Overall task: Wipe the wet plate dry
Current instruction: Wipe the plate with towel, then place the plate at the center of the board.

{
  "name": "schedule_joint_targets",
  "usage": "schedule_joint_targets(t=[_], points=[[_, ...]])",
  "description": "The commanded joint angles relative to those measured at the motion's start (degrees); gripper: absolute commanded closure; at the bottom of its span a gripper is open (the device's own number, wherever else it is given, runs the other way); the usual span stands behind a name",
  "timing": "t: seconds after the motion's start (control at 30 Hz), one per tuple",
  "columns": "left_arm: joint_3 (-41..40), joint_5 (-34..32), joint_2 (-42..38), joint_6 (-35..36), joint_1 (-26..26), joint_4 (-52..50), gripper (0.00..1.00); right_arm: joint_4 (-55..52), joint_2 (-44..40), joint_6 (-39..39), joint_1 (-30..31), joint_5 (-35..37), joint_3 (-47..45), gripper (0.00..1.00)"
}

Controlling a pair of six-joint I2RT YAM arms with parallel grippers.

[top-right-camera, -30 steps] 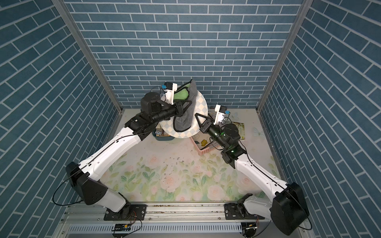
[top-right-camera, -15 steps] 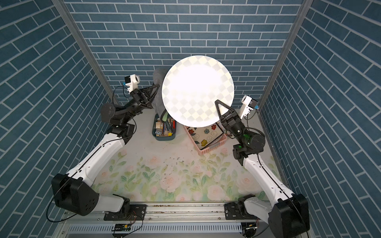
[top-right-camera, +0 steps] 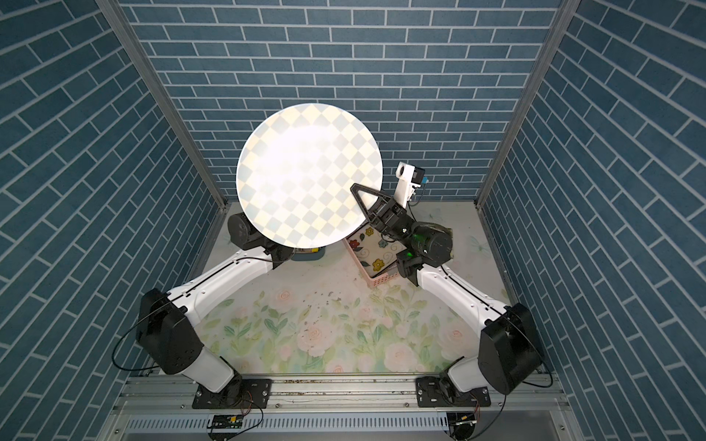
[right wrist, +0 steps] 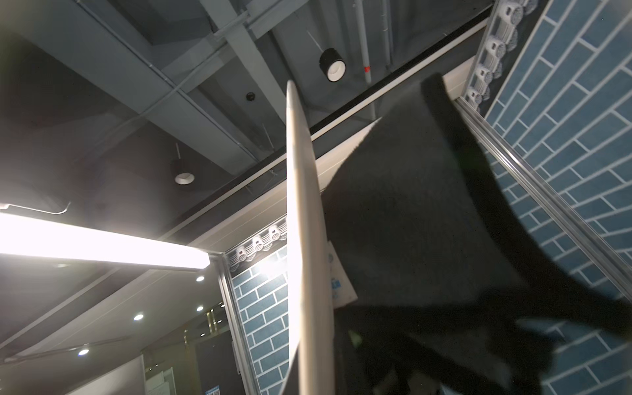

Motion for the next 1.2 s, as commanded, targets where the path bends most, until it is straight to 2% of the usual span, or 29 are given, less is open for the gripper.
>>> schedule_joint_targets(t=[0.0,0.07,0.17,0.23,0.3,0.37,0.43,0.5,0.57,0.6,0.67,0.77,0.93,1.0,1.17], points=[[0.90,3.13,0.83,0.27,-5.48,7.03,1.00,-4.73,2.51,-0.39,-4.39,3.90,6.68,1.00],[-0.29,2.91,0.23,-0.32,-5.22,8.56,1.00,-5.38,2.09,0.93,-8.27,6.54,6.57,1.00],[-2.10,3.07,-2.99,-0.33,-1.81,9.33,1.00,-5.02,-1.44,1.51,-13.06,9.11,0.92,1.00],[-3.78,3.68,-6.41,-0.32,3.18,9.10,1.00,-5.13,-5.04,0.57,-14.63,9.01,-4.71,1.00],[-6.81,5.04,-11.19,0.50,10.68,7.31,1.00,-7.38,-9.58,-1.38,-15.37,10.04,-11.92,1.00],[-10.29,8.07,-17.23,4.25,18.37,0.72,1.00,-12.91,-14.28,-4.46,-15.76,11.24,-18.51,1.00],[-11.76,12.27,-23.22,12.92,24.47,-13.50,1.00,-20.06,-18.60,-8.97,-15.47,11.64,-22.91,1.00],[-8.35,15.18,-27.76,31.96,27.03,-41.32,1.00,-27.94,-22.27,-13.92,-13.68,11.94,-26.15,1.00],[1.25,8.67,-28.96,58.31,26.69,-74.81,1.00,-36.85,-24.30,-18.33,-9.82,13.58,-28.51,1.00],[4.50,3.14,-28.42,66.07,26.48,-87.78,1.00,-40.22,-24.68,-20.51,-7.62,14.82,-29.38,1.00],[7.11,-4.01,-26.93,74.27,26.56,-99.67,1.00,-45.30,-23.81,-23.52,-2.44,17.68,-31.09,1.00],[4.95,-7.80,-24.94,78.42,26.57,-103.64,1.00,-46.77,-18.91,-25.29,4.17,19.88,-32.39,1.00],[-1.88,-8.56,-25.05,78.36,26.57,-99.63,1.00,-47.16,-6.00,-27.42,13.13,18.63,-27.94,1.00],[-3.50,-7.86,-24.89,78.76,26.57,-98.24,1.00,-46.83,-0.89,-28.17,14.80,16.26,-25.94,1.00],[-6.62,-1.43,-22.15,80.68,26.57,-96.00,1.00,-47.59,9.37,-28.75,16.49,13.43,-22.80,1.00]])
